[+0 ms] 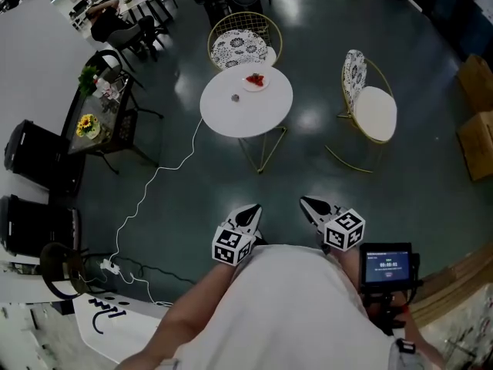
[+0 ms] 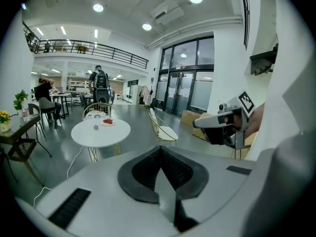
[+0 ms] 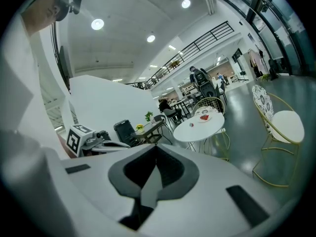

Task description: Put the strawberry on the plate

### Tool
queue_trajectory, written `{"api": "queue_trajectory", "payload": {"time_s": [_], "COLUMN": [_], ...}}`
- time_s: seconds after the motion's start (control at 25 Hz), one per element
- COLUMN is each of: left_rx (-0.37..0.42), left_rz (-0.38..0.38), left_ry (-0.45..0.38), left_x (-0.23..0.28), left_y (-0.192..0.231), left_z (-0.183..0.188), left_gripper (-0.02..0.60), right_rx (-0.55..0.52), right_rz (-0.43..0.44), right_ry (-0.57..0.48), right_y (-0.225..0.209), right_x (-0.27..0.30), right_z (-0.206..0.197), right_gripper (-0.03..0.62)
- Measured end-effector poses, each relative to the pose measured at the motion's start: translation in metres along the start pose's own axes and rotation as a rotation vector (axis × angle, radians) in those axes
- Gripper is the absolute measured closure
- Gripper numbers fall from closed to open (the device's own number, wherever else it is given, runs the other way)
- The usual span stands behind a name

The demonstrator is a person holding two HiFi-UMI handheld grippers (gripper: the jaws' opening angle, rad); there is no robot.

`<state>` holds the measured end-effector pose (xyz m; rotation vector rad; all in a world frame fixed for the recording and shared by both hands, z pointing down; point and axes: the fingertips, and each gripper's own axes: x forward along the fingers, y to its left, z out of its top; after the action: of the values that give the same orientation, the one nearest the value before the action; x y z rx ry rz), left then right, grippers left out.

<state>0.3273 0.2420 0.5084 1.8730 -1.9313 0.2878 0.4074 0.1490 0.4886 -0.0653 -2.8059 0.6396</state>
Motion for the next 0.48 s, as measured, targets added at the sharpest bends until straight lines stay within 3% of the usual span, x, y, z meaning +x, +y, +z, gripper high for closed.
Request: {"api": "queue_trajectory", "payload": {"time_s": [0.48], "left_rx": [-0.004], "left_rz": [0.022], "left_ry": [0.006], "left_x": [-0.0004], "left_y": [0.0097], "left_z": [-0.0057], "left_gripper": [0.574], "right_rx": [0.025], "right_rz": [-0.020], "right_ry": [0.025], "right_y": [-0.0096], "right_x": [0.0078], "right_z": [-0.0059], "right_gripper": [0.586]}}
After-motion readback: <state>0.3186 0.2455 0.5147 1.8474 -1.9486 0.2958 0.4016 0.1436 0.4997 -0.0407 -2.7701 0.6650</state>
